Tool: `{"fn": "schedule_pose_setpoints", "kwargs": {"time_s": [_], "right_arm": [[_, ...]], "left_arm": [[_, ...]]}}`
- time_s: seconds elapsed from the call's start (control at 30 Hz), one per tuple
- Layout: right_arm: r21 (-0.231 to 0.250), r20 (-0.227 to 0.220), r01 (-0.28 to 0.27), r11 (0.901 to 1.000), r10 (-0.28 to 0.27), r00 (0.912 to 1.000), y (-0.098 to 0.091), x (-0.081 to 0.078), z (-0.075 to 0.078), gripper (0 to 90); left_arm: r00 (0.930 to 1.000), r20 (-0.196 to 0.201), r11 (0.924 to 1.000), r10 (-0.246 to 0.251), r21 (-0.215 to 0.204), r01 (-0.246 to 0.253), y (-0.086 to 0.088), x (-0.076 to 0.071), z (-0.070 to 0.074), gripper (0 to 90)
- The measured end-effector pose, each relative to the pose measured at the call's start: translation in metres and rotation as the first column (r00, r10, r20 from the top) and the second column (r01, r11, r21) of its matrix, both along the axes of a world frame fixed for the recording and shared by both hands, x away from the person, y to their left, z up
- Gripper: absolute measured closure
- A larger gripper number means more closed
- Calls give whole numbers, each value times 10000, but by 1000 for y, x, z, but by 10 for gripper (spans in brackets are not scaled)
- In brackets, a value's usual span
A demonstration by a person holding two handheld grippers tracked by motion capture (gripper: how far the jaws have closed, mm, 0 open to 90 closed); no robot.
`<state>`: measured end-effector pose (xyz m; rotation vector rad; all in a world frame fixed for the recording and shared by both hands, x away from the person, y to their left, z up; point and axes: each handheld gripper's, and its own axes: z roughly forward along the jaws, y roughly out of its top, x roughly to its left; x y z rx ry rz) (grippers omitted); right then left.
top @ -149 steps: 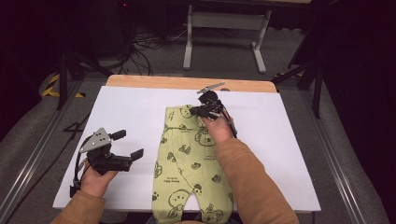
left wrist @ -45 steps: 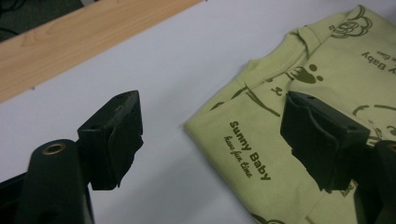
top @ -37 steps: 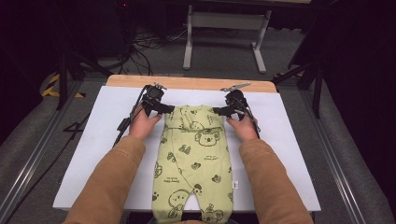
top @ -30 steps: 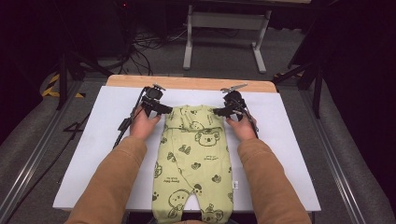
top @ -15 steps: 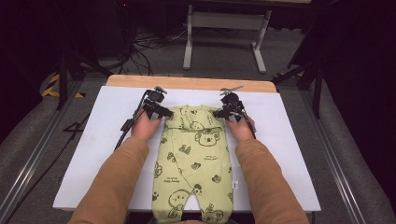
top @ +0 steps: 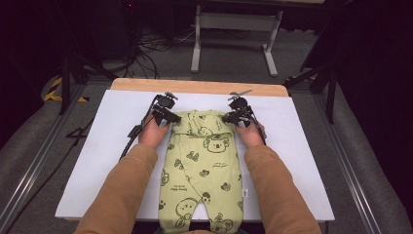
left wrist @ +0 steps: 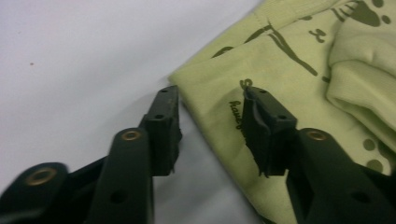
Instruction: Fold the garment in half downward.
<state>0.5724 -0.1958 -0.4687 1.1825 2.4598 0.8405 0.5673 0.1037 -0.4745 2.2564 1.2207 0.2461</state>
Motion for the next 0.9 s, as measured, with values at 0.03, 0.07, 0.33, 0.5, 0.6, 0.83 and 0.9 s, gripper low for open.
{"fn": "schedule_pose_setpoints", "kwargs": {"time_s": [0.03,0.07,0.33,0.5,0.6,0.83,0.9], "right_arm": [[38,-36,-37,10000,37,10000,0,0,0,662],[41,-80,-64,10000,65,9999,1,0,0,691],[-470,39,-401,9981,403,9992,7,-4,5,838],[-580,282,-453,9973,470,9985,7,-7,11,843],[-613,413,-489,9969,515,9978,7,-10,16,843],[-494,742,-729,9961,764,9943,6,-16,29,843],[-374,776,-761,9964,789,9939,6,-19,33,843]], "left_arm": [[9999,-12,9999,-104,17,104,-1,0,1,631],[9998,-39,9998,-194,0,194,-1,-1,1,677],[9992,-282,9996,-270,-26,270,-6,-2,4,843],[9991,-297,9992,-308,-246,301,-2,-3,8,850],[9992,-179,9987,-363,-363,357,-1,-5,12,851],[9984,201,9961,-527,-696,540,2,-12,27,852],[9975,367,9947,-598,-814,626,2,-14,31,852]]}}
